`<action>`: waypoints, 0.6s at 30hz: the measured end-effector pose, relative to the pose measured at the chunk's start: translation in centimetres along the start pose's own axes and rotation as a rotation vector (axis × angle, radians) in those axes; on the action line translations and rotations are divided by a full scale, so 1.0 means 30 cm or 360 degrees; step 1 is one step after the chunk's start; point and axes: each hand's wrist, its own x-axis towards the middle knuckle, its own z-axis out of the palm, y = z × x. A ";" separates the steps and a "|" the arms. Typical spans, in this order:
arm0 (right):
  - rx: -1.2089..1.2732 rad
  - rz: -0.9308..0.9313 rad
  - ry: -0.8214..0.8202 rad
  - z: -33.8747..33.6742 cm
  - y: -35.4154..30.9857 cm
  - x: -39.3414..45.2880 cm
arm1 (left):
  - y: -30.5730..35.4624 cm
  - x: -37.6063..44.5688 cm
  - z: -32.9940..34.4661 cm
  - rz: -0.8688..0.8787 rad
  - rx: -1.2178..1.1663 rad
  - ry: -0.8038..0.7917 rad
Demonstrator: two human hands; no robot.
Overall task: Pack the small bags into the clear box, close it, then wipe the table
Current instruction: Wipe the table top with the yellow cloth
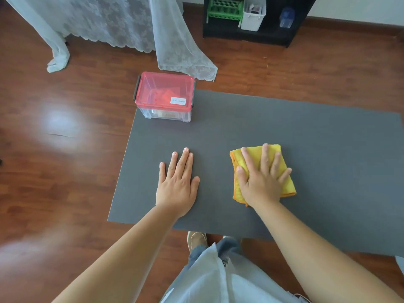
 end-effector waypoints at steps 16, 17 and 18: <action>0.0070 -0.0306 0.0026 -0.103 -0.216 0.500 | 0.143 0.148 -0.005 0.0037 -0.0044 0.0086; 0.0070 -0.0286 0.0050 -0.113 -0.186 0.521 | 0.142 0.164 -0.013 0.0024 -0.0066 0.0086; 0.0049 -0.0253 0.0076 -0.117 -0.158 0.532 | 0.134 0.167 -0.018 0.0025 -0.0082 0.0081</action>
